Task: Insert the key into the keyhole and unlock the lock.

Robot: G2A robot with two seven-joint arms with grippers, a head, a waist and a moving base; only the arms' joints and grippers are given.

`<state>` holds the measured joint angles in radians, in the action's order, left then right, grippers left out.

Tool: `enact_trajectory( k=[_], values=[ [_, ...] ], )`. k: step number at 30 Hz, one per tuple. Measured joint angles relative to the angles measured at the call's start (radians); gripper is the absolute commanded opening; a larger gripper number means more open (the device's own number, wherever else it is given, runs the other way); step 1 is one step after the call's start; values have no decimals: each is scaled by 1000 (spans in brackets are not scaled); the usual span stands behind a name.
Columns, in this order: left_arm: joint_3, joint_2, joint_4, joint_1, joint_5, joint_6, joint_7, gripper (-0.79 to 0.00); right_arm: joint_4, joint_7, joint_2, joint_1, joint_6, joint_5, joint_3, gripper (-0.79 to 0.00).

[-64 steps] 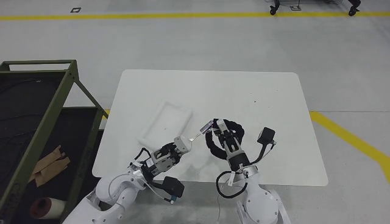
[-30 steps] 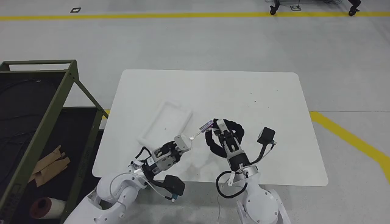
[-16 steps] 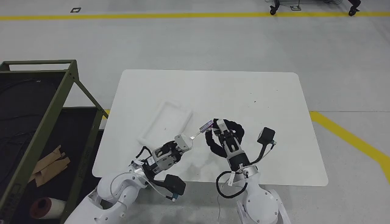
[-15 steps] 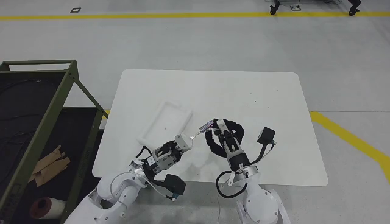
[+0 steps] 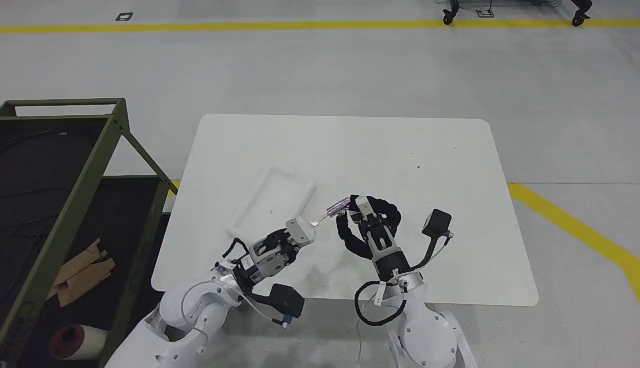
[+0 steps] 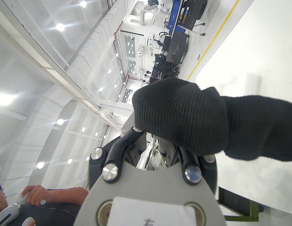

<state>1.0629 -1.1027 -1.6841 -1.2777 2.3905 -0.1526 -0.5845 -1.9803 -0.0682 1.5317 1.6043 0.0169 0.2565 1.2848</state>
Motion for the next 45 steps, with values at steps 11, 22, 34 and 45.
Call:
enact_trajectory(
  k=[11,22,34,45],
  values=[
    [11,-1,-15,-3,13,16,-17,-785,9,-100,-14,-29,42,-1,14,-785],
    [37,3,-39,-26,18,25,-37,-785,21,-185,-30,-73,85,13,38,-785],
    [86,13,-72,-90,30,-38,-87,-785,-1,-252,-36,-103,-127,-106,45,-785],
    [115,19,-97,-188,-18,-146,-187,-785,-60,-329,-46,-75,-353,-299,91,-785]
  ],
)
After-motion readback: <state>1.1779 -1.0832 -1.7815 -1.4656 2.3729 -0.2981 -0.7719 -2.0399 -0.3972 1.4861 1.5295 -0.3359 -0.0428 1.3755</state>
